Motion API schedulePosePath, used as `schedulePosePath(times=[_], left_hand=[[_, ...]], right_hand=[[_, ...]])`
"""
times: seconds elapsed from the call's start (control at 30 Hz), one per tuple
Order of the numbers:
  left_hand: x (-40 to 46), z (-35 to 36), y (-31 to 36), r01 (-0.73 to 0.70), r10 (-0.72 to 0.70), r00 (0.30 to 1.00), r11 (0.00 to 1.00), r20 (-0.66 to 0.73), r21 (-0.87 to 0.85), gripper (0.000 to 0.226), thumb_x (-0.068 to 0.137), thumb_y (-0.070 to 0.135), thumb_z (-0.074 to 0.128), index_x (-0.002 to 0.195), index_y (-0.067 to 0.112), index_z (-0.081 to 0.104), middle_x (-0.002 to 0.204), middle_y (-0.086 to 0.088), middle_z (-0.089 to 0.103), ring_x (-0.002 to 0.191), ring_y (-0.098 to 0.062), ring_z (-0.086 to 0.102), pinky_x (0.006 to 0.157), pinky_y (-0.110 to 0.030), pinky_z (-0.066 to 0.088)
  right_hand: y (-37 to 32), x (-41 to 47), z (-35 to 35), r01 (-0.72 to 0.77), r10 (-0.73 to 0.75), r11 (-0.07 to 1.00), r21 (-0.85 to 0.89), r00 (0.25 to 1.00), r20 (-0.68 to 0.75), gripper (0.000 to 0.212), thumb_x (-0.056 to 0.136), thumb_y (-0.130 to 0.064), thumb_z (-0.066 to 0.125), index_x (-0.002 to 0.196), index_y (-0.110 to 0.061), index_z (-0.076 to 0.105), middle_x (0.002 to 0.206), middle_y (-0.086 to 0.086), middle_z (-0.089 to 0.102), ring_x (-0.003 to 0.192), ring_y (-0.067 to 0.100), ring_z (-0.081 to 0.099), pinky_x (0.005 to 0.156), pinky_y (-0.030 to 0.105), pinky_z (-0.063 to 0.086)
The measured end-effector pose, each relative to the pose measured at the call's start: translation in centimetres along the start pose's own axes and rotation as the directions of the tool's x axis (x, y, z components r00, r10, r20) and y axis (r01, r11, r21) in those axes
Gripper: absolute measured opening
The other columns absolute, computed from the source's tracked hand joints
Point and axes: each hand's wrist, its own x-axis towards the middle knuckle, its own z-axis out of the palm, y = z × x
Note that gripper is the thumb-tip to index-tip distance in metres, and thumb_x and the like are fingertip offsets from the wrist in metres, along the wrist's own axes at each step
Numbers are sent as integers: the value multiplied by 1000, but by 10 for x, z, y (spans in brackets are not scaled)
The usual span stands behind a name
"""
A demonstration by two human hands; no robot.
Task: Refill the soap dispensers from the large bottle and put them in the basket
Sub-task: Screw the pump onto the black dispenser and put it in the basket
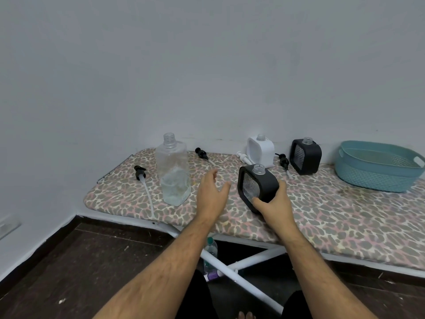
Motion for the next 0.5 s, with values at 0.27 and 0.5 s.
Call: schedulePosePath(times=[0.27,0.5], left_hand=[[83,12,-21,177,-182,982,977,40,118,55,94,41,59,141,16,46,137,-4,55,111,-21,61,96,-45,53],[152,36,-35,247,-236,967,960,-95,132,34,93,34,59,117,10,59,102,-1,65,90,-22,65,70,-31,51]], right_hand=[[7,17,-4,-6,1,998,68,998,65,56,77,-8,76,118,-30,44,106,-16,62,97,2,61,79,25,49],[11,30,-4,-17,6,995,98,994,111,51,79,-6,76,100,-41,46,103,-17,62,92,-3,61,72,16,46]])
